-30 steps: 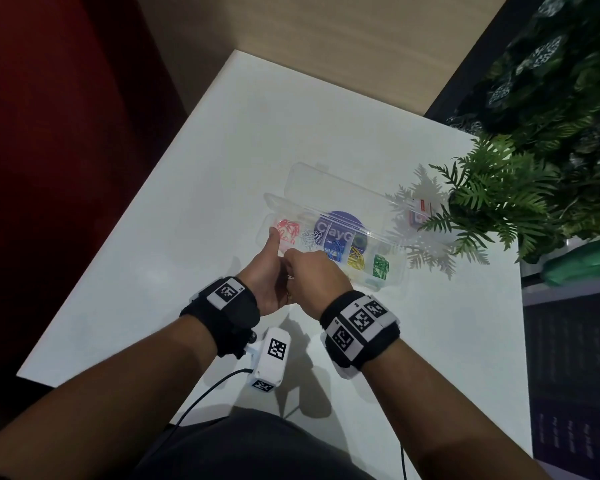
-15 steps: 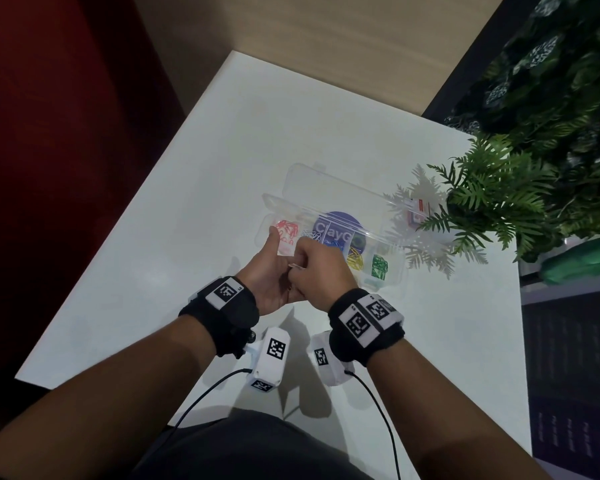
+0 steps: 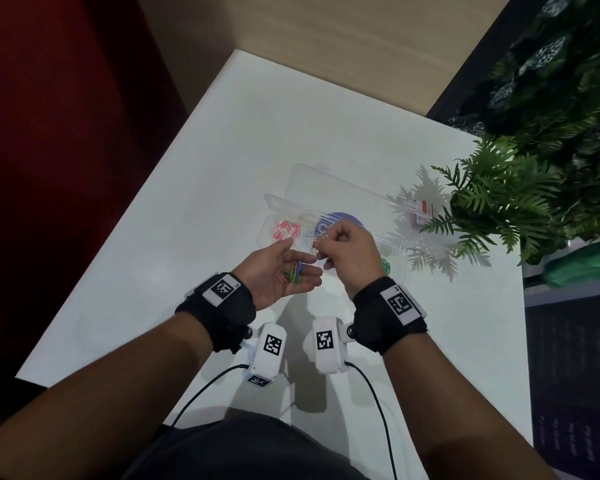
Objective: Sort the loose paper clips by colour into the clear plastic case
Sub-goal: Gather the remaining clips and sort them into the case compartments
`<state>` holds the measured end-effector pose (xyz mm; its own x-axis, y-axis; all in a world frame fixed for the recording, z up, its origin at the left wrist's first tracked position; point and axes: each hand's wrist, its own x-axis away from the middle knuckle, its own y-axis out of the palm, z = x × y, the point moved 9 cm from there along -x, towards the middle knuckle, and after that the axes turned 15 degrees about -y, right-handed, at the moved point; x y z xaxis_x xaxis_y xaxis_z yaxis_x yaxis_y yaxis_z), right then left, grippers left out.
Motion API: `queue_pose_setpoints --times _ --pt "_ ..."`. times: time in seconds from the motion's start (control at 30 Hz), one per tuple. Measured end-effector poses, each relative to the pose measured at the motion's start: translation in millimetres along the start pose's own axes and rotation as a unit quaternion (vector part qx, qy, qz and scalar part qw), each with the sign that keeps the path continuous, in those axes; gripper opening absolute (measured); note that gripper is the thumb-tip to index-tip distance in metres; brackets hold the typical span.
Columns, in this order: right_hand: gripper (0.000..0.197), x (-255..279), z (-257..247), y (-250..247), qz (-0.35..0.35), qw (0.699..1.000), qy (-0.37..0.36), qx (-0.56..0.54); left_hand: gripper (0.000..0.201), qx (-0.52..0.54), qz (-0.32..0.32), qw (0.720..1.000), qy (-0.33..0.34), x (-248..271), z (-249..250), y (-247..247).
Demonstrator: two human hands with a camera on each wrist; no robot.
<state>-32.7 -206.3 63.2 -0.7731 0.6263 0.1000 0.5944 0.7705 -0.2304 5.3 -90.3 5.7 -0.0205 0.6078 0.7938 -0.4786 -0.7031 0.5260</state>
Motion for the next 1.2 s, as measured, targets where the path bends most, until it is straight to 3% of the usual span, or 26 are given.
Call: queue_pose_setpoints --times 0.23,0.5,0.67,0.8,0.87,1.1,1.2 --pt "0.024 -46.2 23.8 -4.8 0.018 0.988 0.047 0.143 0.046 0.047 0.032 0.998 0.014 2.0 5.5 -27.5" --pt "0.012 -68.7 53.8 6.3 -0.059 0.954 0.075 0.283 0.044 0.076 0.010 0.997 0.022 2.5 13.3 -30.8" --pt "0.012 -55.3 28.9 -6.6 -0.026 0.965 0.015 0.262 0.034 0.092 -0.002 0.995 0.029 0.4 15.0 -24.6" --pt "0.009 -18.2 -12.3 17.1 -0.129 0.957 -0.081 0.245 0.042 0.091 -0.020 0.995 0.023 -3.2 14.6 -13.3" --pt "0.012 -0.8 -20.5 29.5 -0.189 0.936 -0.105 0.279 0.050 0.090 -0.031 0.995 0.026 -3.7 14.3 -7.6" --pt "0.040 21.7 -12.1 33.2 -0.198 0.913 -0.099 0.344 0.051 0.085 -0.058 0.994 0.027 2.5 9.3 8.0" --pt "0.034 25.1 -11.2 30.1 -0.176 0.923 -0.089 0.331 0.050 0.086 -0.053 0.994 0.027 3.1 5.5 10.2"
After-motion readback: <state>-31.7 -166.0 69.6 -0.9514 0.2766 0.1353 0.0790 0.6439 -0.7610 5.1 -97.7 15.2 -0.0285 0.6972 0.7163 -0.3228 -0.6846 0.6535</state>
